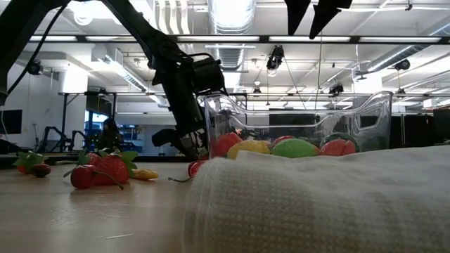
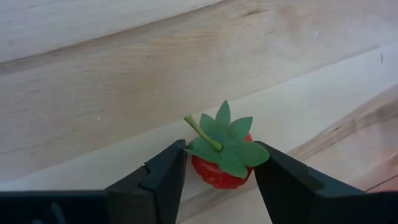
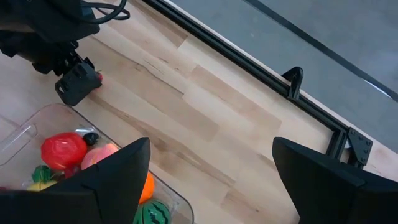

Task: Pick and placing Produce into tupperware
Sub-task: Put the red strawberry into the transparent bin, then put the red cherry into the transparent bin

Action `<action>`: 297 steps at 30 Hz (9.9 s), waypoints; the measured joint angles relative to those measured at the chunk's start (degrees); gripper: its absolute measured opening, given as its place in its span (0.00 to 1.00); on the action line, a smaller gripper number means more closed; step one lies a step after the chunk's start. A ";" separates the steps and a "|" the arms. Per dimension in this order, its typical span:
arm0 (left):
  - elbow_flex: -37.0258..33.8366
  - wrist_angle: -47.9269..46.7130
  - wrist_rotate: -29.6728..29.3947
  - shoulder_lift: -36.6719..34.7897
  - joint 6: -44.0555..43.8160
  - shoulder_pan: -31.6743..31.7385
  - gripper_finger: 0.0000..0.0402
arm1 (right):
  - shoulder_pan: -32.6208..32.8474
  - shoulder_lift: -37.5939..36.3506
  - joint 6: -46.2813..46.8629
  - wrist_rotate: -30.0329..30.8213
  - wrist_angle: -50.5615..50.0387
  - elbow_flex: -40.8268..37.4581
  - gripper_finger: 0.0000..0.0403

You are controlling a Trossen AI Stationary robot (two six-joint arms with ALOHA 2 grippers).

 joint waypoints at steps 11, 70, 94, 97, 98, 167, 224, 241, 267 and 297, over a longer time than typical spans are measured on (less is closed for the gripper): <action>-0.04 -0.47 0.81 -0.78 0.03 -0.13 0.31 | -0.04 0.00 -0.98 0.22 0.09 0.00 0.82; 0.59 9.50 10.39 -19.35 19.03 -25.36 0.48 | 10.28 -0.02 -2.56 -1.16 -0.35 -0.17 0.82; -1.18 1.71 -4.36 -10.60 23.35 -42.75 0.40 | 22.41 -0.07 6.85 -0.83 -1.66 -3.67 0.82; -1.18 2.01 -4.48 -8.93 25.77 -42.75 0.40 | 22.40 -0.07 7.33 -0.87 -1.66 -3.67 0.82; -1.18 2.07 -4.49 -8.43 26.63 -42.75 0.40 | 22.40 -0.07 7.51 -0.87 -1.66 -3.67 0.82; -1.00 11.99 -11.60 -1.18 40.03 -38.22 0.40 | 22.36 -0.03 10.70 -0.87 -2.99 -3.96 0.82; -1.22 9.68 -18.77 0.50 40.07 -42.03 0.40 | 22.34 -0.02 11.80 -0.87 -3.23 -4.48 0.82; -1.35 10.51 -18.16 1.07 40.41 -42.61 0.40 | 22.36 -0.02 10.95 -0.57 -3.37 -4.59 0.82; -1.26 12.02 -13.53 3.13 39.80 -40.24 0.40 | 22.36 -0.02 10.91 -0.42 -3.36 -4.59 0.82; -0.81 10.47 -15.48 0.63 39.52 -40.01 0.26 | 22.34 -0.02 10.29 -0.42 -3.35 -4.70 0.82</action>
